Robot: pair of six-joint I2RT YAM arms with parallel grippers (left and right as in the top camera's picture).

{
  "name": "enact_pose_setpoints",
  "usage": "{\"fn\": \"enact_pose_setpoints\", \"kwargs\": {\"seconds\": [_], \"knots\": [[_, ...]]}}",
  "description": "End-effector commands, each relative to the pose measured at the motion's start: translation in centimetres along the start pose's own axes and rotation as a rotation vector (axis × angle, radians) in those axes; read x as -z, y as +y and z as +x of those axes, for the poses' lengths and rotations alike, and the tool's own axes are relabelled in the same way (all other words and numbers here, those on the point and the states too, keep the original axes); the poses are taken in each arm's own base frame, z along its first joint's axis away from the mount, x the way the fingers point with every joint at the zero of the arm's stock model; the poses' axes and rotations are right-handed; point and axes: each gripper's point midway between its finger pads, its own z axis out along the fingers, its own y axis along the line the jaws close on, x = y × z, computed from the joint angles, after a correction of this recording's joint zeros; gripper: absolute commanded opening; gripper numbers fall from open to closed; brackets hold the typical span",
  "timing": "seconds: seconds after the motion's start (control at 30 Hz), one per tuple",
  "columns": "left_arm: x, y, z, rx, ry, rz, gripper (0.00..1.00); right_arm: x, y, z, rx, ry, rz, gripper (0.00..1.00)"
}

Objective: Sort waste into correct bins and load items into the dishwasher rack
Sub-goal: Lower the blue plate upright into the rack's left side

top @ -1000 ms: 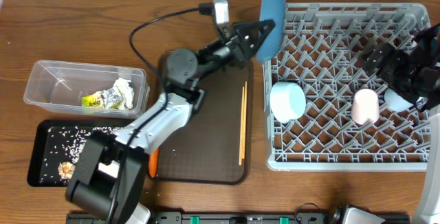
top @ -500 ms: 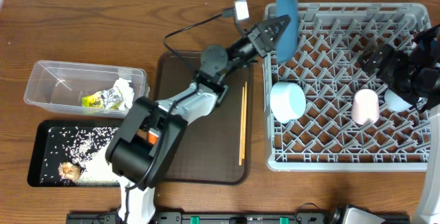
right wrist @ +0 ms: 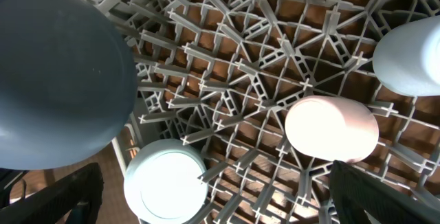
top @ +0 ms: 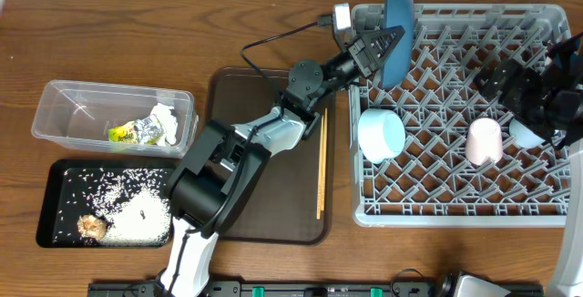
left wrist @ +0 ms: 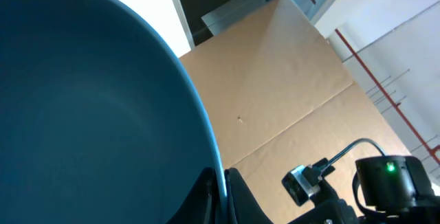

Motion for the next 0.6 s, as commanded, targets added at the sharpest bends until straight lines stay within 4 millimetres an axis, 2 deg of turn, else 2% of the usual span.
{"fn": "enact_pose_setpoints", "kwargs": {"seconds": [0.0,0.07,0.17,0.37,0.57], "knots": [[-0.3,1.1,0.1,0.054,-0.005,-0.006,0.06,0.3,-0.2,-0.4,0.002,-0.011,0.005,0.98],[-0.2,1.7,0.3,0.073,-0.004,-0.016,0.07,0.3,-0.2,-0.3,0.001,-0.009,0.005,0.97],[-0.2,1.6,0.1,0.066,-0.012,-0.005,0.06,0.3,-0.2,-0.3,0.001,-0.008,0.006,0.97],[-0.9,-1.3,-0.8,0.02,-0.017,0.095,0.06,0.3,-0.2,-0.2,0.001,-0.006,0.007,0.97],[-1.1,0.0,-0.2,0.046,0.01,0.043,0.06,0.3,-0.3,-0.2,0.0,-0.003,0.008,0.97]]}}
